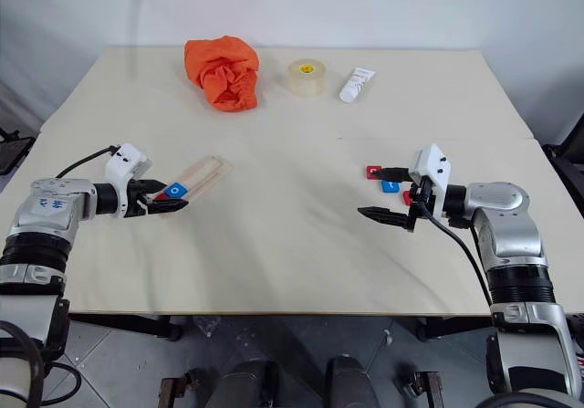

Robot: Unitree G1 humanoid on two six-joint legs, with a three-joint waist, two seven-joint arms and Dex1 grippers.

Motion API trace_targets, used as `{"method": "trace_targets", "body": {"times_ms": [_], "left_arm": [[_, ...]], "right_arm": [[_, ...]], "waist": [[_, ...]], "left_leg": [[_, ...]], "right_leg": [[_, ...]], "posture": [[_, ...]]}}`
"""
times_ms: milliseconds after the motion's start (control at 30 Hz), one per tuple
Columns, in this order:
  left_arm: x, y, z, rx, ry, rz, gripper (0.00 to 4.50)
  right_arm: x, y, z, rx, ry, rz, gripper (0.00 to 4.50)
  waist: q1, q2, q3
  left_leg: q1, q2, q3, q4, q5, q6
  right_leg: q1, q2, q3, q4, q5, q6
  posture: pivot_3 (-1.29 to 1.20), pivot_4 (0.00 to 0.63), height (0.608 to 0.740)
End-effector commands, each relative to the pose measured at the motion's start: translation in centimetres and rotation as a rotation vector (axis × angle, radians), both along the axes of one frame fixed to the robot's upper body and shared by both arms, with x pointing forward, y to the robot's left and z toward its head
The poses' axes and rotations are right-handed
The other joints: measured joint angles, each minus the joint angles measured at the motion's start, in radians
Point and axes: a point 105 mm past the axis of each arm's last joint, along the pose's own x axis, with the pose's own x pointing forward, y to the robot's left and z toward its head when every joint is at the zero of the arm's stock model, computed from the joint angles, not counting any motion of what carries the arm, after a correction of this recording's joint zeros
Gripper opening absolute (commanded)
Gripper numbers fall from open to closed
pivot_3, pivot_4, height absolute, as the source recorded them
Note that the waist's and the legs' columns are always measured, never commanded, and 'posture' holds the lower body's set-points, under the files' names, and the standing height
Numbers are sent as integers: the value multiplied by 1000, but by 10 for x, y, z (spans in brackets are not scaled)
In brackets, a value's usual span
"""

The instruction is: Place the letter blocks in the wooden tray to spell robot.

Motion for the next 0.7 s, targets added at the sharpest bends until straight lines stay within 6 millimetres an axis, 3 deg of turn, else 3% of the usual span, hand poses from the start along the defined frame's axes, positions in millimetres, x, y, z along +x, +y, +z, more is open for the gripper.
{"method": "trace_targets", "body": {"times_ms": [33, 333, 533, 700], "left_arm": [[-6, -11, -6, 36, 27, -70, 3403], [-22, -81, 26, 12, 1, -354, 3403], [-39, -122, 26, 42, 39, -535, 3403], [-39, -154, 28, 68, 20, -648, 3403]], "right_arm": [[0, -6, 15, -1, -61, -8, 4500], [2, -5, 16, -2, -67, -2, 4500], [-3, -8, 14, -1, -72, -12, 4500], [-16, -18, 7, -33, -51, -11, 4500]], "waist": [[0, 0, 0], [2, 0, 0], [1, 0, 0], [7, 0, 0]], "left_leg": [[0, 0, 0, 0, 0, 0], [-3, 0, -1, 1, 0, 0], [-3, 0, -1, 1, 0, 0], [-4, 0, -1, 1, 0, 1]], "right_leg": [[0, 0, 0, 0, 0, 0], [-1, 0, 0, -1, 0, 0], [-1, 0, 0, -1, 0, 0], [-1, 1, 0, -1, 0, 1]], "posture": [[0, 150, 740], [0, 150, 740], [0, 150, 740], [0, 150, 740]]}}
